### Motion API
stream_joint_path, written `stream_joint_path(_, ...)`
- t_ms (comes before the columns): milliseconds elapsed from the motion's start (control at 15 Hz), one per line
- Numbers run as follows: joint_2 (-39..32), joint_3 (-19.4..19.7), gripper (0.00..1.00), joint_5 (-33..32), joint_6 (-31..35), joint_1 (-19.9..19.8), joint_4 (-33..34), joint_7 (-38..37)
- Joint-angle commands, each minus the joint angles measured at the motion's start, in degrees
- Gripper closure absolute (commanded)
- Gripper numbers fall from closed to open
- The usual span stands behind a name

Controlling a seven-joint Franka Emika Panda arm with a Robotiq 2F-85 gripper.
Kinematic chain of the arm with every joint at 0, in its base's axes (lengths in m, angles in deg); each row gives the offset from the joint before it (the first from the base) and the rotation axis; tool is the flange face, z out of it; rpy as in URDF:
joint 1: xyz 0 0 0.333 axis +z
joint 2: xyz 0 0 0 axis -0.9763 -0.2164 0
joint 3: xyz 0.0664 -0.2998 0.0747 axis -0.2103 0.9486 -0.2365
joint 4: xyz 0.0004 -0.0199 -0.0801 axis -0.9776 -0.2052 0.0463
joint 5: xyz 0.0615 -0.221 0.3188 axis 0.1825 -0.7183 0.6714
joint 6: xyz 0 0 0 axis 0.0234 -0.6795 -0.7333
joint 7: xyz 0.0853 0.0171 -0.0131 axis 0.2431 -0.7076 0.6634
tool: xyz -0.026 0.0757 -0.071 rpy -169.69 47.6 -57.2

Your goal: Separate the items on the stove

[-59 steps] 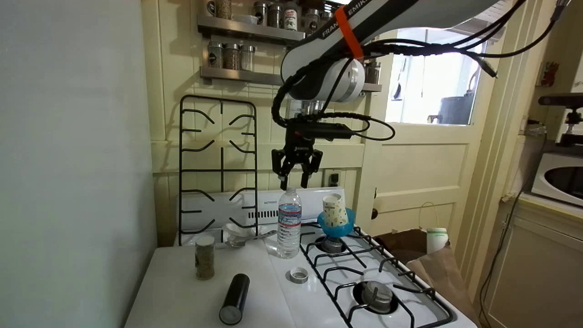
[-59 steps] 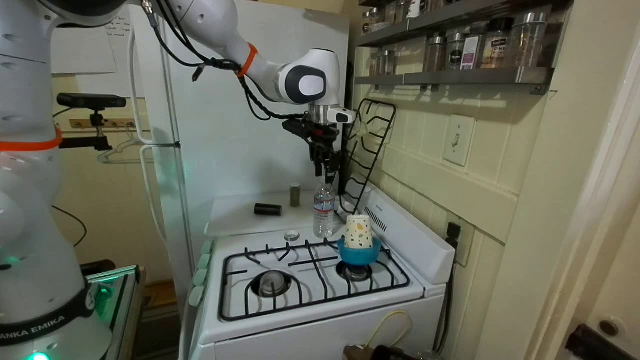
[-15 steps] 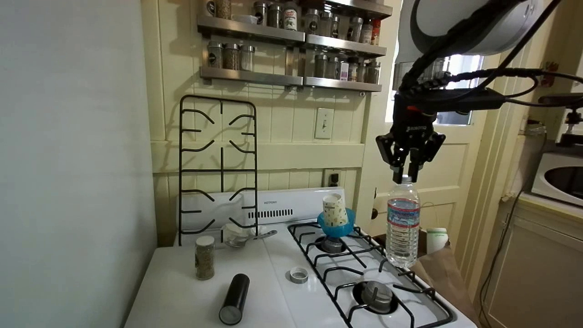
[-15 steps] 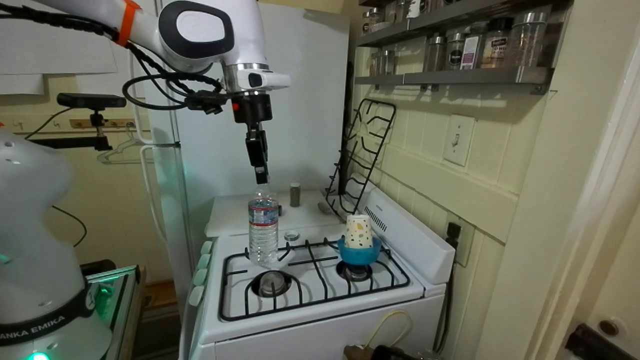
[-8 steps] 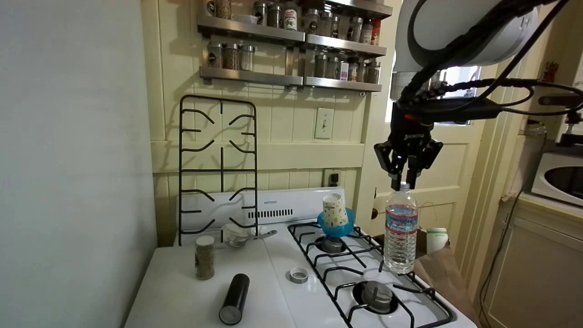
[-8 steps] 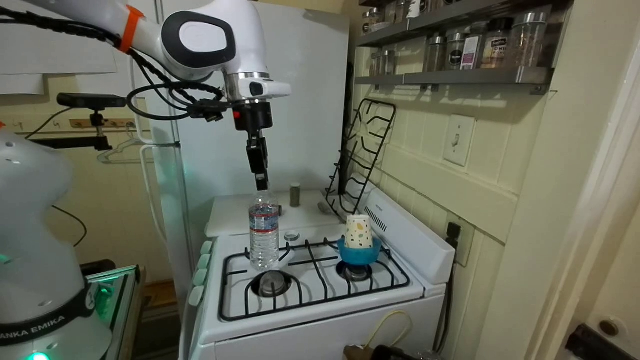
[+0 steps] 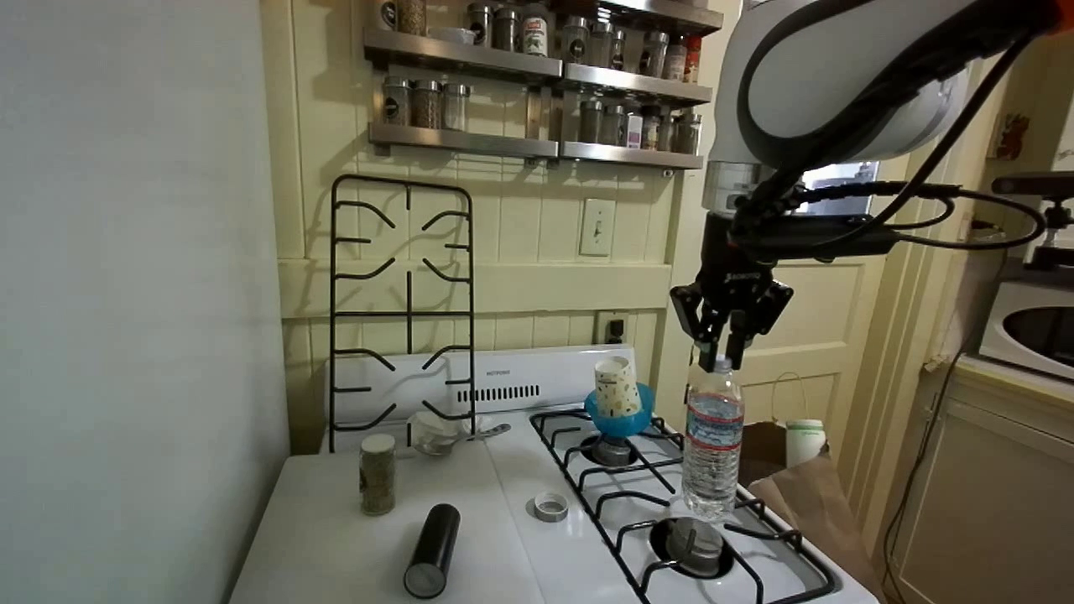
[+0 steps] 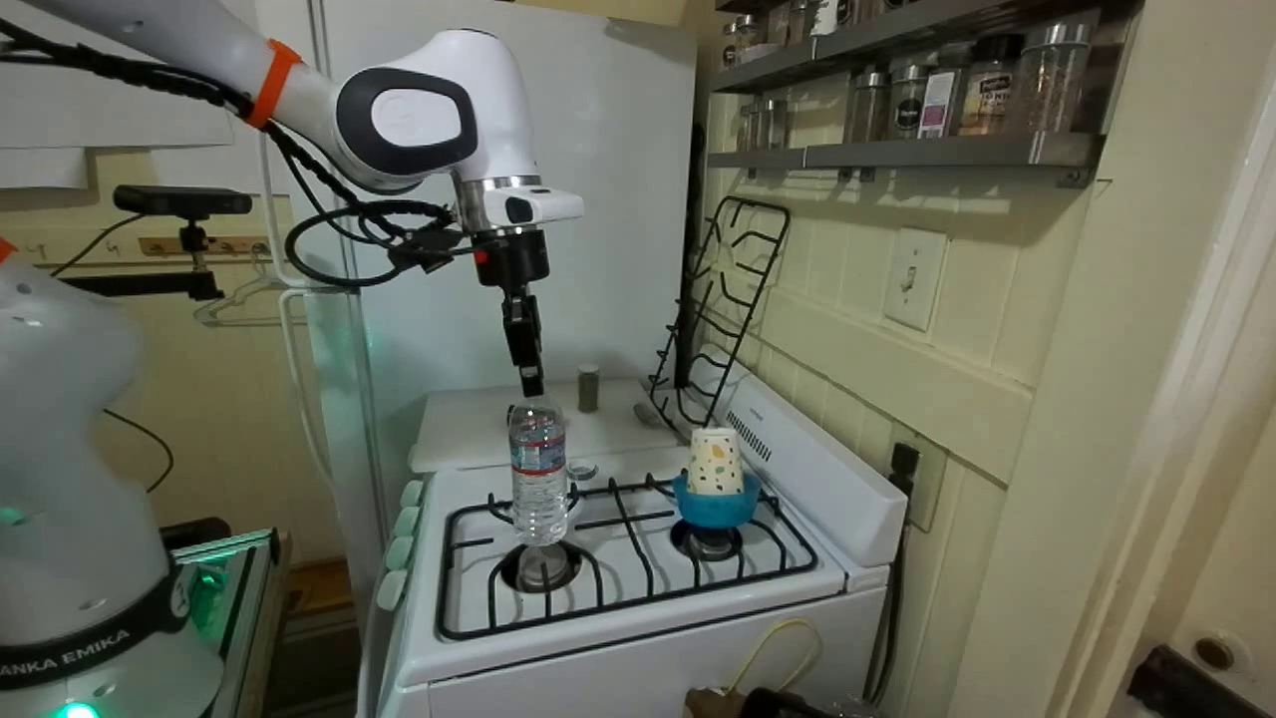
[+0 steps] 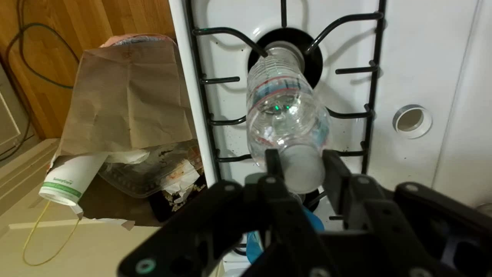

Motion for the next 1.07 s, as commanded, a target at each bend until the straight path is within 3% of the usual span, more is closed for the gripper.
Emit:
stream_joint_path(0, 2.1, -0.02, 0.92, 1.86, 1.3, 1.79, -1.9, 0.07)
stream_joint_path(1000, -0.51, 0.66, 0.92, 3.07, 3.39, 1.4, -2.14, -0.68)
